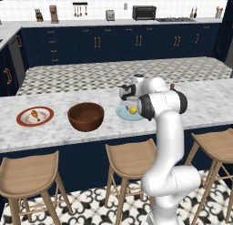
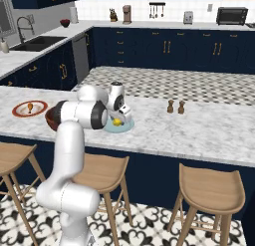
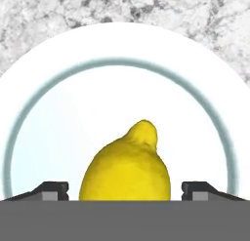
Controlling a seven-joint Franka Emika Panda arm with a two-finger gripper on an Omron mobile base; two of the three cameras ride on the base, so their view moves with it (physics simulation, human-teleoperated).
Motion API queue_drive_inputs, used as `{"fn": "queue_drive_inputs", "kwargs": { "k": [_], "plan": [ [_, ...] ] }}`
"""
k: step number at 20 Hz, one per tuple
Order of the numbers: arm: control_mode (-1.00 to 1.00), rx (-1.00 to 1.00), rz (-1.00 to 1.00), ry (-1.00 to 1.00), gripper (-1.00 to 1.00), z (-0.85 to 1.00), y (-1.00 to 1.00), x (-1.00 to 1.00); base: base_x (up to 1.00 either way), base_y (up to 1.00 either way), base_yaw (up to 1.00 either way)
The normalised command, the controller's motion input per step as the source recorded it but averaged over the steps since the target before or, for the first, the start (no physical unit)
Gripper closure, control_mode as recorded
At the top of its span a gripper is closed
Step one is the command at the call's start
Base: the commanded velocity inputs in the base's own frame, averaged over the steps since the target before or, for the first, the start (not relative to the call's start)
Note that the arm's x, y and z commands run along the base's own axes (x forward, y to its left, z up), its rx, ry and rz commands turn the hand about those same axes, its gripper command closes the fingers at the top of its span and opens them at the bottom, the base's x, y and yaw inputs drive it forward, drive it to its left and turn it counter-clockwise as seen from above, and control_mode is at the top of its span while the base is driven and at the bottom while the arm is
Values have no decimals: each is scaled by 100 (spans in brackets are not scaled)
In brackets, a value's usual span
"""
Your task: Pick the chicken drumstick and lemon from their plates and place them in the bowl. Then put the bowl in the fridge.
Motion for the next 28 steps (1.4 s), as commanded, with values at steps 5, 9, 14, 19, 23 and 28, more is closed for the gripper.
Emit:
{"fn": "queue_drive_inputs", "kwargs": {
  "k": [5, 9, 14, 19, 23, 28],
  "plan": [
    [-100, 0, 0, 0, 100, -26, 0, -2, 0, 0, 0],
    [-100, 0, 0, 0, 100, 34, 1, -40, 0, 0, 0],
    [-100, 0, 0, 0, 100, 92, 29, -84, 0, 0, 0],
    [-100, 0, 1, -7, 100, 59, 45, -99, 0, 0, 0],
    [-100, 0, 3, -19, 100, 55, 53, -91, 0, 0, 0],
    [-100, 0, 5, 4, 100, 73, 65, -46, 0, 0, 0]
  ]
}}
